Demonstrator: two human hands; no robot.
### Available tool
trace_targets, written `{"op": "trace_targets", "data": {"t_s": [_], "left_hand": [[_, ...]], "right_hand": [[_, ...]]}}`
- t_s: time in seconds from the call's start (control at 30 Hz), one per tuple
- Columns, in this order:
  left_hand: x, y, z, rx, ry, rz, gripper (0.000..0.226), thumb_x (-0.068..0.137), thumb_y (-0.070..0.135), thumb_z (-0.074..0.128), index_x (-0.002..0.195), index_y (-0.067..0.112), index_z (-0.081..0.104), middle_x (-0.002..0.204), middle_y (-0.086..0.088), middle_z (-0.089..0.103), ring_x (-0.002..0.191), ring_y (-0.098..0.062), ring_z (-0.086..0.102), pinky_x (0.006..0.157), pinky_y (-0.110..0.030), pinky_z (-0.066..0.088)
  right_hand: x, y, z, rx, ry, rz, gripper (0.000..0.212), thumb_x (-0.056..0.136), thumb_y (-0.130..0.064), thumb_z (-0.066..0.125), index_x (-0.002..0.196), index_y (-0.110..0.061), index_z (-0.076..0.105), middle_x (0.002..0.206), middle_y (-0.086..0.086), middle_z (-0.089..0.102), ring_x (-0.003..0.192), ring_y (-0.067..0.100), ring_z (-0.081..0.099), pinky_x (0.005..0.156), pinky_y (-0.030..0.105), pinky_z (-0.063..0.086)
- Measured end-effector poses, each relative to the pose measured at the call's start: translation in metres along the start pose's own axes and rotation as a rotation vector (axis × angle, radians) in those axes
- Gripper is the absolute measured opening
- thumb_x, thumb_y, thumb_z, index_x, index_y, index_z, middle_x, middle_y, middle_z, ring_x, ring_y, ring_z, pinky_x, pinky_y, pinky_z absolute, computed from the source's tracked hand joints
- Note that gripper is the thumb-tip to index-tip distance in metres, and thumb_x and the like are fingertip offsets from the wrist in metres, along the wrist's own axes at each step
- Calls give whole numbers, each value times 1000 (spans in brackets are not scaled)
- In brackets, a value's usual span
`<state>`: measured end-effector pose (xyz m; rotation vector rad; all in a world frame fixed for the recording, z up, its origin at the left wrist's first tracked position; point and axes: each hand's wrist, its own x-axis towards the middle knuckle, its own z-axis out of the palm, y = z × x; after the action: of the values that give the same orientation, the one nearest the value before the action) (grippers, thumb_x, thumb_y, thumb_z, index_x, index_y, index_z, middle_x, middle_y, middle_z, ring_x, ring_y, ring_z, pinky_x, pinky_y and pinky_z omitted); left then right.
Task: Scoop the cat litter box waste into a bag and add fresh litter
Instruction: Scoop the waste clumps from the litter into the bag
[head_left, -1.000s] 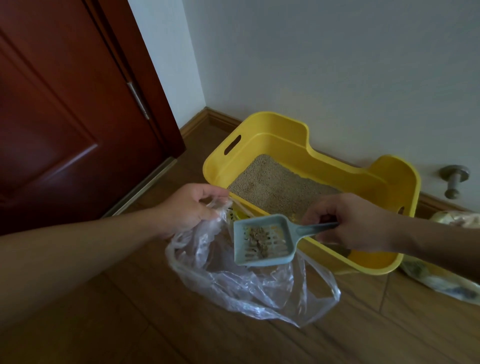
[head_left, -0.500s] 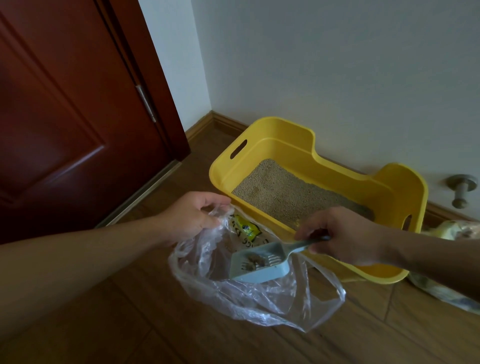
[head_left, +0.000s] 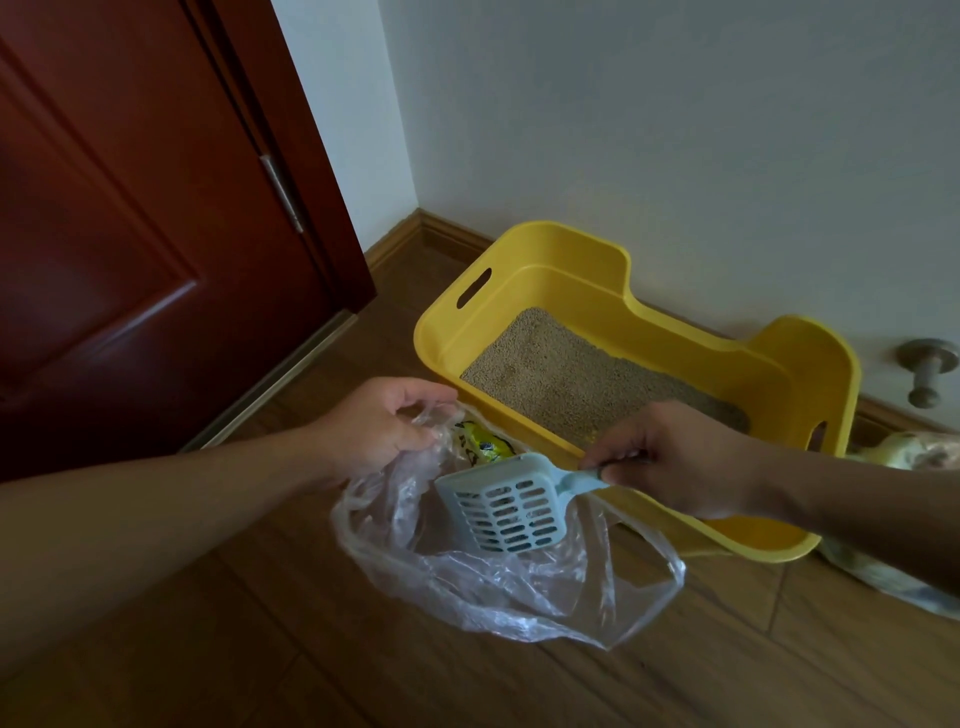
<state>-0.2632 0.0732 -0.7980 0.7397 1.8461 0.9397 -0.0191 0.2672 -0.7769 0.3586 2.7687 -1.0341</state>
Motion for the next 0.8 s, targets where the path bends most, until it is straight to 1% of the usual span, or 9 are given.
{"op": "trace_targets", "data": {"t_s": [0.1,0.23,0.37,0.5,0.57,0.63,0.7,0.73,0.8], "left_hand": [[0,0,-1,-4,-2,-1,51,88,-11,60,128,22,63,128,-4,65,111,-22,67,96,-49,55],[-3,0,0,-17,-12,-18,52,88,-12,59,130,19,61,126,-5,66,107,-23,69,93,-49,56],[-3,1,0,-23,-12,-27,52,88,-12,60,129,19,61,128,-6,65,108,-24,69,93,-50,56],[-3,2,0,-28,-18,-33,53,88,-13,60,131,18,60,129,-7,64,108,-24,69,92,-49,56],[-3,3,1,-38,-9,-37,52,87,-13,60,131,16,60,128,-8,64,108,-25,69,93,-50,56],[-3,3,1,-55,-2,-46,52,87,-13,61,130,14,60,125,-9,65,105,-27,70,92,-50,56],[-2,1,1,-67,0,-54,51,86,-12,63,129,15,62,124,-9,66,106,-28,70,94,-51,55],[-1,0,0,-67,3,-51,50,85,-12,64,127,16,63,125,-9,65,108,-27,69,95,-52,54],[0,-1,-1,-66,13,-46,48,85,-11,65,123,19,66,125,-10,66,109,-27,68,96,-53,53]], "right_hand": [[0,1,0,-2,-6,5,20,93,-12,63,100,-23,78,80,-15,72,73,-7,61,63,7,39],[1,1,0,-17,-28,24,24,95,-11,57,101,-25,76,82,-10,71,77,4,62,64,14,42],[2,1,1,-29,-32,41,26,96,-12,54,100,-28,74,77,-16,66,75,4,60,65,17,42],[2,1,-1,-16,-40,47,26,97,-13,53,96,-30,73,75,-15,65,73,8,60,69,28,47],[1,0,-1,-11,-43,51,24,97,-13,53,96,-28,73,77,-12,66,74,10,60,70,32,47],[0,1,-2,-8,-34,68,23,97,-13,54,98,-26,73,80,-10,68,75,9,60,72,32,48],[-1,0,-5,40,-6,105,22,96,-13,55,95,-26,72,79,-8,69,74,9,62,71,33,49],[-2,1,-7,92,7,121,21,95,-11,56,91,-26,70,77,-7,68,71,8,61,68,31,49],[-4,3,-12,183,17,141,23,93,-6,57,83,-24,66,72,-5,67,63,3,58,60,23,45]]}}
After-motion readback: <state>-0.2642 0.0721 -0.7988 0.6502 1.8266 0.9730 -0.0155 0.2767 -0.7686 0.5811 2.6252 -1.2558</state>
